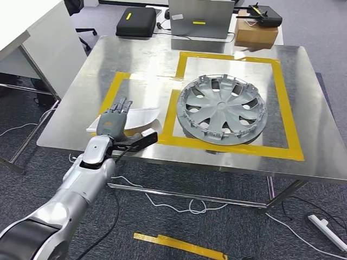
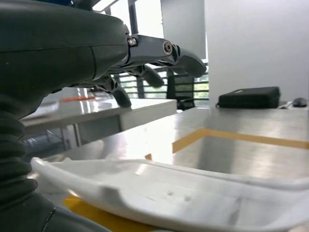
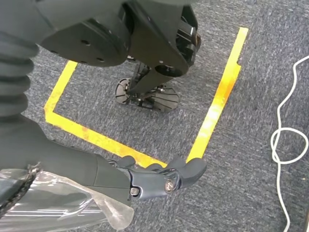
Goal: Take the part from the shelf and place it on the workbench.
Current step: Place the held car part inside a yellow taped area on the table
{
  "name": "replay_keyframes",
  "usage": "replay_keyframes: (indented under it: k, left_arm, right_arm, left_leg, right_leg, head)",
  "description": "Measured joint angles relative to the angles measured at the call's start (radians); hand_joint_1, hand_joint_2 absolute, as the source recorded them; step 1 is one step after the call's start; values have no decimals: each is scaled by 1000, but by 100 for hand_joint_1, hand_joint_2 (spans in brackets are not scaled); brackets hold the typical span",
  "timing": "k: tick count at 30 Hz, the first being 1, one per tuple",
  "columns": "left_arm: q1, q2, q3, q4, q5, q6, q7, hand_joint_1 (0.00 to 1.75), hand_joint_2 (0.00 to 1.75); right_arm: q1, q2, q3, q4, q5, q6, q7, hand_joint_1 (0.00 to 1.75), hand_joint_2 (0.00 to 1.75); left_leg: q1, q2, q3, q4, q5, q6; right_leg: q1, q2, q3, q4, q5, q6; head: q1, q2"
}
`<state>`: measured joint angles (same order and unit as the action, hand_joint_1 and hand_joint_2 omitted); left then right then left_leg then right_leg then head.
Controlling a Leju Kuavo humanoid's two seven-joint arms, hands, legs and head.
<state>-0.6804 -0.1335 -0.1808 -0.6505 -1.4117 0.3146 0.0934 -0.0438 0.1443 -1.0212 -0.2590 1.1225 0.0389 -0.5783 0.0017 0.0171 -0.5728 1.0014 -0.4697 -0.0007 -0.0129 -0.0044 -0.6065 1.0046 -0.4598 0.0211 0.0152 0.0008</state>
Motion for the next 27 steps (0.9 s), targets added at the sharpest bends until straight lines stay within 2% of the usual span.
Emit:
replay_keyframes:
  k: [5,10,15,21,24,25,27]
  left_arm:
    - [56,-16,13,-108,179,14,-145,0,0]
    - [218,-27,8,-358,405,16,-301,0,0]
    - [374,-22,-14,-581,491,18,-348,0,0]
    - [454,-16,-25,-710,511,17,-360,0,0]
    - [500,-12,-24,-761,579,18,-408,0,0]
    - [524,-10,-24,-780,609,19,-432,0,0]
    - [575,-5,-19,-822,684,20,-483,0,0]
  right_arm:
    - [6,14,-8,-2,-13,-21,2,0,0]
    - [17,60,-39,-24,-34,-46,16,0,0]
    - [32,89,-72,-60,-37,-44,28,0,0]
    - [38,109,-96,-96,-35,-37,31,0,0]
    - [41,118,-106,-112,-33,-32,36,0,0]
    - [42,122,-112,-118,-30,-29,39,0,0]
    - [45,132,-123,-131,-23,-23,46,0,0]
  left_leg:
    - [0,0,0,0,0,0]
    - [0,1,0,0,-2,1]
    - [0,1,-1,0,-3,0]
    - [0,1,-1,0,-3,0]
    - [0,1,-1,0,-3,0]
    - [-1,1,-2,2,-5,2]
    - [-4,1,-3,5,-7,13]
  right_leg:
    - [0,0,0,0,0,0]
    - [0,1,0,0,-1,0]
    - [0,0,-1,0,-3,0]
    - [0,-1,0,0,-2,0]
    - [0,0,1,0,-2,0]
    - [-2,0,1,-2,-1,2]
    - [-6,-1,3,-6,2,8]
  head:
    - [0,0]
    - [0,0]
    - [0,0]
    - [0,0]
    - [0,0]
    - [0,0]
    - [-1,0]
